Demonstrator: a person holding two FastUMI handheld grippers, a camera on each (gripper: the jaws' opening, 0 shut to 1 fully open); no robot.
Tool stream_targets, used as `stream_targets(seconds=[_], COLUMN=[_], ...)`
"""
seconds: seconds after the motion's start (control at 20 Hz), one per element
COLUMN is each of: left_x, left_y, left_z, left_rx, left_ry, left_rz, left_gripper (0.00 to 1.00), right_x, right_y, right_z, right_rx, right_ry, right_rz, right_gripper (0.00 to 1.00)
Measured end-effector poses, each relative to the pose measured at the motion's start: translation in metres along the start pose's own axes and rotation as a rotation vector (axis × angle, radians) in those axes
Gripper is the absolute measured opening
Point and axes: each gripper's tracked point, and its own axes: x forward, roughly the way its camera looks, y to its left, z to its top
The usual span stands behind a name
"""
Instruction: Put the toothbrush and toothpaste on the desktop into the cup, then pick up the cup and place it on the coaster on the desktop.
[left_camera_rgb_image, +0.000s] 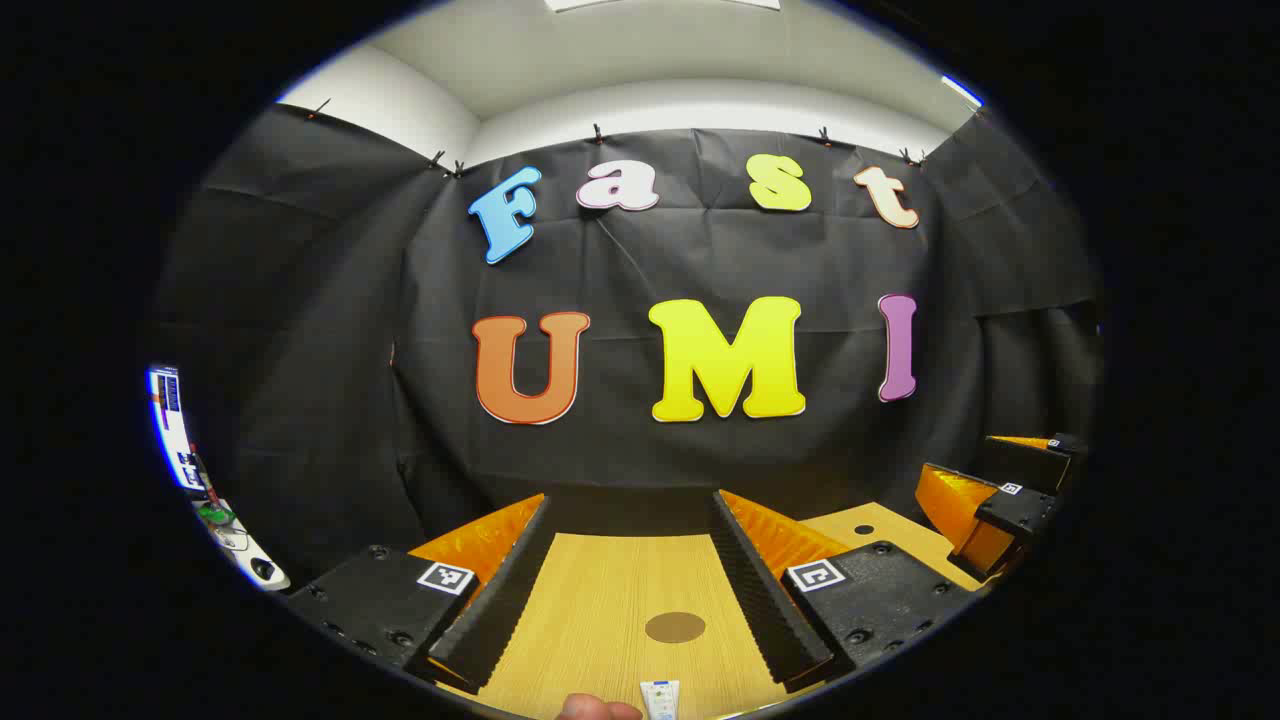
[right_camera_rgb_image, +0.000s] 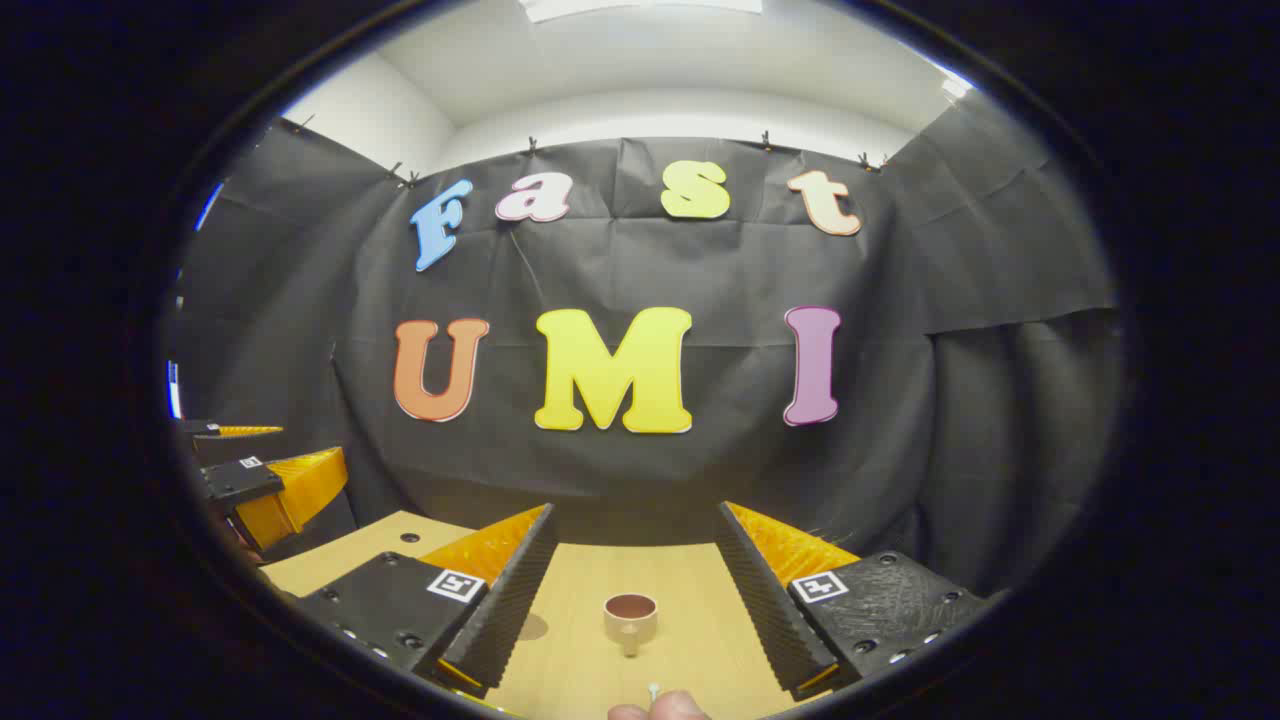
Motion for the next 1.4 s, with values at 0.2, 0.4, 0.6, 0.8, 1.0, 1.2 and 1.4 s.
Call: stream_targets(seconds=[0.2,0.4,0.6,0.8,1.0,1.2,1.4], left_x=[0.001,0.004,0.005,0.007,0.007,0.006,0.001], left_y=[0.005,0.008,0.007,0.006,0.003,0.002,0.001], left_z=[-0.001,-0.006,-0.008,-0.010,-0.010,-0.011,-0.016], left_rx=[-0.002,-0.009,-0.010,-0.014,-0.015,-0.011,-0.013], left_ry=[0.002,0.016,0.020,0.025,0.025,0.025,0.032], left_rz=[0.009,0.019,0.021,0.020,0.022,0.024,0.028], left_gripper=[0.98,0.97,0.98,0.98,0.98,0.97,0.98], right_x=[0.004,0.007,0.008,0.012,0.013,0.015,0.015], right_y=[0.002,0.004,0.003,0.000,-0.002,-0.003,-0.002], right_z=[0.001,0.000,-0.001,-0.001,-0.001,-0.004,-0.008], right_rx=[0.002,0.000,-0.006,-0.009,-0.013,-0.006,0.006], right_ry=[-0.001,0.002,0.001,0.002,0.001,0.010,0.019], right_rz=[0.003,0.008,0.011,0.010,0.011,0.016,0.020], right_gripper=[0.95,0.97,0.95,0.95,0.95,0.95,0.95])
